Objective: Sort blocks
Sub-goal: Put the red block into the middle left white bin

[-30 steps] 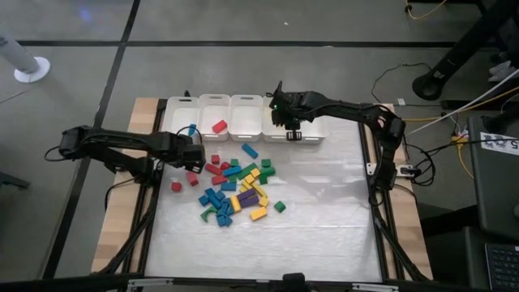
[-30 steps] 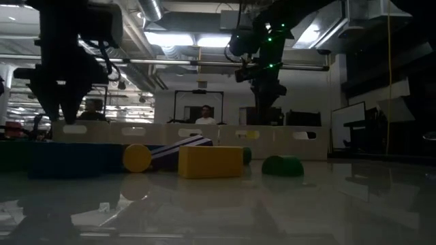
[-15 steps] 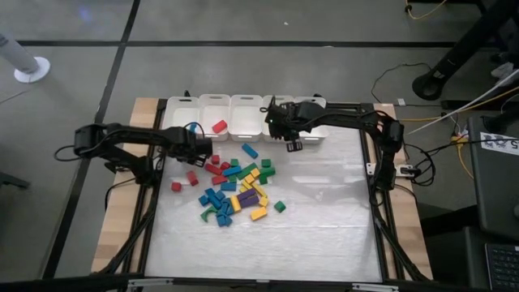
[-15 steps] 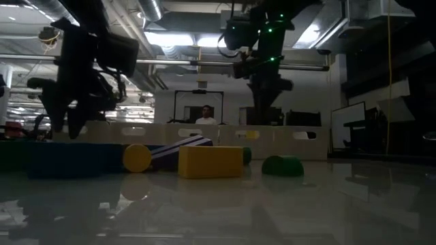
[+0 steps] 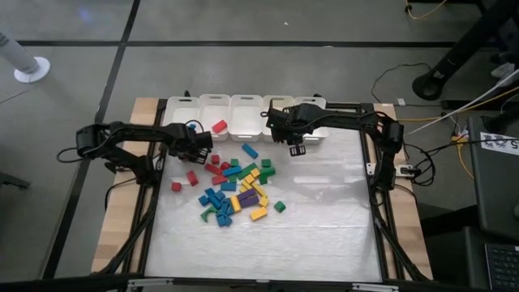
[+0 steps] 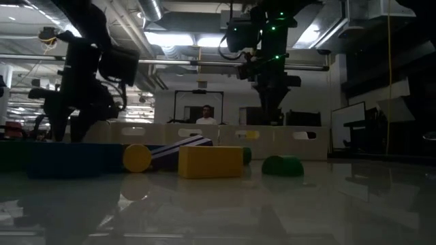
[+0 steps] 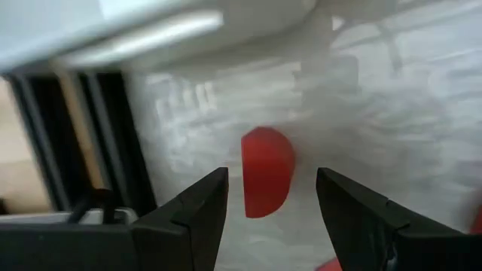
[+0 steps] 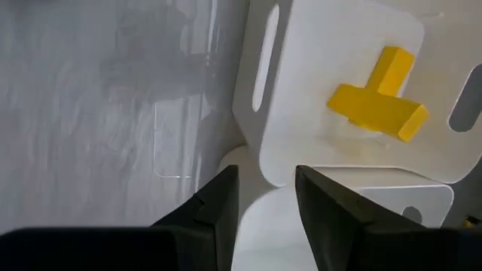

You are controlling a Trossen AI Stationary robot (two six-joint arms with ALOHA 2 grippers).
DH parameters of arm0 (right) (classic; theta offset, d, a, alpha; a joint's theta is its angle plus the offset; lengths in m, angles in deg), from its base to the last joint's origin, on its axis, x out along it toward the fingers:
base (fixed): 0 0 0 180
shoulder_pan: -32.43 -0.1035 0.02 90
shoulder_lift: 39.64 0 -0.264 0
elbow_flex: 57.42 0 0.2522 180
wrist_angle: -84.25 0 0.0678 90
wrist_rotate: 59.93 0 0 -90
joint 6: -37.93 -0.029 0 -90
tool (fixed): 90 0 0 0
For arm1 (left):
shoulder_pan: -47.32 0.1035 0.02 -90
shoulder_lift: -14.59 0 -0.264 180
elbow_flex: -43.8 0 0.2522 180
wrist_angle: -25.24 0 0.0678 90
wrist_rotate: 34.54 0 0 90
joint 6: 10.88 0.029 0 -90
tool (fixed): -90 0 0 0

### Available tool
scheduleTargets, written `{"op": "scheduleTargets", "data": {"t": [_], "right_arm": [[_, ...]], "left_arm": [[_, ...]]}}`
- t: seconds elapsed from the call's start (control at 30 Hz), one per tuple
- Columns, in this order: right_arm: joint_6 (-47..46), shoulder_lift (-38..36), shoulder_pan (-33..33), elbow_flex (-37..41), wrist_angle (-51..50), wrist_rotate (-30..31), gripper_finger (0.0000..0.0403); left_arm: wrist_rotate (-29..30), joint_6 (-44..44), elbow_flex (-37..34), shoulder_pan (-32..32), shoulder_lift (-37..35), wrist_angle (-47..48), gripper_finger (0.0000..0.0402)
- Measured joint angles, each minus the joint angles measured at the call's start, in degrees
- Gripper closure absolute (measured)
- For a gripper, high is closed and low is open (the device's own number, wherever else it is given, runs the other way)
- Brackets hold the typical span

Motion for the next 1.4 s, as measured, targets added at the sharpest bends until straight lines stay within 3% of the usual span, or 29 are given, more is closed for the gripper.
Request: {"op": "scheduleTargets", "data": {"t": [0.33,0.47,0.7,0.93,1.13,1.4], "right_arm": [[0.0,0.0,0.0,0.0,0.5,-0.6,0.0270],[-0.1,0.0,0.0,0.0,1.3,-1.8,0.0270],[-0.2,0.0,-1.1,0.0,1.9,-19.0,0.0270],[-0.4,0.0,-5.9,1.1,5.3,-26.2,0.0270],[-2.8,-0.1,-10.6,5.5,10.1,-25.7,0.0270],[-9.1,-0.1,-13.6,11.5,18.2,-13.7,0.0270]], "left_arm": [[0.2,2.9,-5.4,0.0,-0.2,-7.7,0.0210],[0.3,4.7,-5.4,0.0,-0.2,-8.1,0.0235],[-0.1,8.4,-5.3,-0.2,-0.2,-8.2,0.0331],[-2.5,13.0,-1.7,-0.1,0.0,-8.0,0.0331],[-8.9,18.0,2.7,-0.2,0.0,-8.0,0.0331],[-16.2,22.7,8.7,-0.2,0.0,-8.5,0.0331]]}}
